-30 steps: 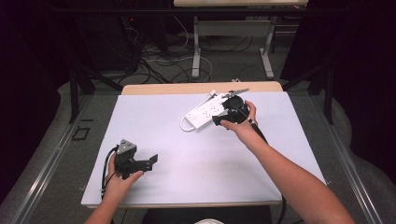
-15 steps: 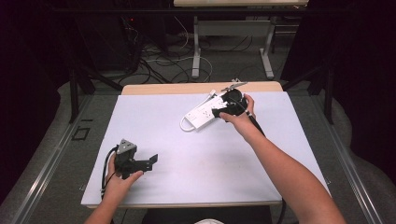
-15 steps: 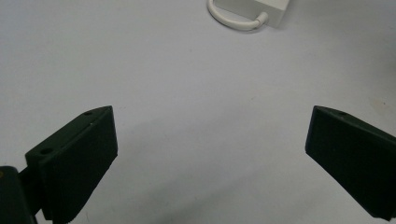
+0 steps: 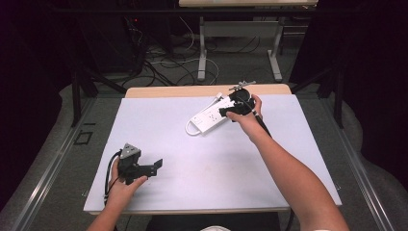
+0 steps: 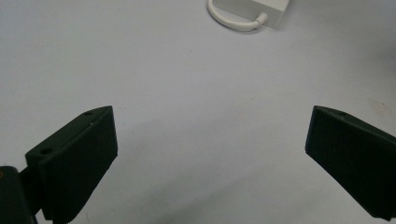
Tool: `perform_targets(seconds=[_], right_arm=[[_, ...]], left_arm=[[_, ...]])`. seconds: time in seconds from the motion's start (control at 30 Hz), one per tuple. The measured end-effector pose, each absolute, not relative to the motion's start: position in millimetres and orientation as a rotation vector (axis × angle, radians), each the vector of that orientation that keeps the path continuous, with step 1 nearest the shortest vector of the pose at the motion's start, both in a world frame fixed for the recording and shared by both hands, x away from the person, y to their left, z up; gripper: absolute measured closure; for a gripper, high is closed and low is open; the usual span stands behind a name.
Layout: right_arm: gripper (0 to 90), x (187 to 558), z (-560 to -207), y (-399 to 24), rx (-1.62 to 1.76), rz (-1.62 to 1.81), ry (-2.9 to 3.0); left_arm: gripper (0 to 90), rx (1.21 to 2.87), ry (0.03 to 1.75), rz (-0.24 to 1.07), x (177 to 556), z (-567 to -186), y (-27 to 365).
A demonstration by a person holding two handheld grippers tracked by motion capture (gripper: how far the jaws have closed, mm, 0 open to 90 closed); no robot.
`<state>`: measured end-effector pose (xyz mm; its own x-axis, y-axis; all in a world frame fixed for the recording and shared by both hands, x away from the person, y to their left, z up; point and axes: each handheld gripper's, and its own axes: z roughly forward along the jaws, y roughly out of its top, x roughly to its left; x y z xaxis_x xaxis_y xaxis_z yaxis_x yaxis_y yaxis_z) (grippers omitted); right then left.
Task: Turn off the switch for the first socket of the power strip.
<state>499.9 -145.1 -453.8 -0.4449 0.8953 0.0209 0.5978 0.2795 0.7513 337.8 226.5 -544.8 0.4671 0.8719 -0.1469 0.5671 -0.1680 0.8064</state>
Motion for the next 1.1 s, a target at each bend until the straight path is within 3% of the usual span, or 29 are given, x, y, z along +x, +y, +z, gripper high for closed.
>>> perform_targets(seconds=[0.57,1.1], right_arm=[[21.8,516,-446,-136,1.344,1.005,2.103],[38.0,524,-448,-118,1.259,1.042,2.114]], left_arm=[[2.2,1.863,1.209,0.438,338,-544,227],[2.2,1.864,1.206,0.435,338,-544,228]])
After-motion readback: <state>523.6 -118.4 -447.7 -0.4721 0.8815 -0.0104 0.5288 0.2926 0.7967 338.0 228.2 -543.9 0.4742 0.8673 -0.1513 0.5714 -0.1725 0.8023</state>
